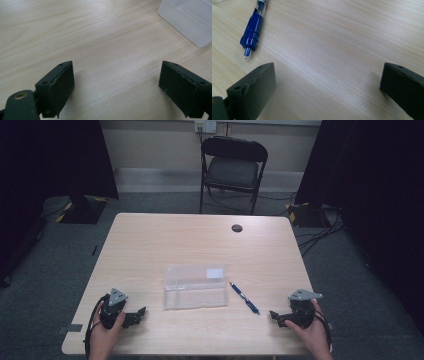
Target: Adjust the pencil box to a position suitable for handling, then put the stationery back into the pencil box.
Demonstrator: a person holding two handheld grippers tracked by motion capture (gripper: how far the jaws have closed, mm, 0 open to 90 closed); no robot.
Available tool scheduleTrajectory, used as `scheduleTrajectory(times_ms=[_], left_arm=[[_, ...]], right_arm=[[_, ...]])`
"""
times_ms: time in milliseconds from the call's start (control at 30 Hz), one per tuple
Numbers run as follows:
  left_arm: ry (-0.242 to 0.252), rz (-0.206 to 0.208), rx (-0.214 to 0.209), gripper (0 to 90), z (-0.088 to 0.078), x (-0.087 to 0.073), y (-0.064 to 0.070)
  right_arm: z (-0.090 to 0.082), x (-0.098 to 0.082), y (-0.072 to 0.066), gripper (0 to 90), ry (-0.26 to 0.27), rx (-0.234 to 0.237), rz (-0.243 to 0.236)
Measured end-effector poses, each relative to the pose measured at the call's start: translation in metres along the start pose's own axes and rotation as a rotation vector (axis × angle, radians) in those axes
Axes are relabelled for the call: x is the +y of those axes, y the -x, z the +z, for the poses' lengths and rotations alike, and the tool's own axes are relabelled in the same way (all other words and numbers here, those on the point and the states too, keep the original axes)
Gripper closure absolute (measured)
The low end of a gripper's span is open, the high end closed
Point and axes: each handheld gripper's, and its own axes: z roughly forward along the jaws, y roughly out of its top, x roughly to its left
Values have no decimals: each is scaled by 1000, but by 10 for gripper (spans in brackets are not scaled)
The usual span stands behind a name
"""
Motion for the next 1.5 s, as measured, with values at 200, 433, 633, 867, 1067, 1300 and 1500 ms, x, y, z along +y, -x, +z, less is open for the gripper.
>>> scheduleTrajectory(times_ms=[200, 433, 633, 867, 1067, 1300, 1500], left_arm=[[-9, 13, -9, 105, 0, 0, -1], [-20, 26, -25, 56, 2, 1, 0], [-23, 29, -24, 55, 2, 1, 0], [-22, 28, -25, 55, 2, 1, 0], [-22, 23, -26, 52, 2, 1, 1], [-24, 20, -30, 40, 3, 1, 1], [-25, 21, -30, 40, 3, 1, 1]], right_arm=[[-1, 2, 1, 26, -7, 2, 9], [-8, 11, 0, 108, 6, 32, 28], [-6, 23, -9, 117, 6, 51, -3], [1, 39, -25, 147, 29, 73, -51], [14, 48, -39, 289, 37, 117, -58], [27, 53, -53, 421, 31, 138, -76], [32, 57, -57, 482, 22, 154, -69]])
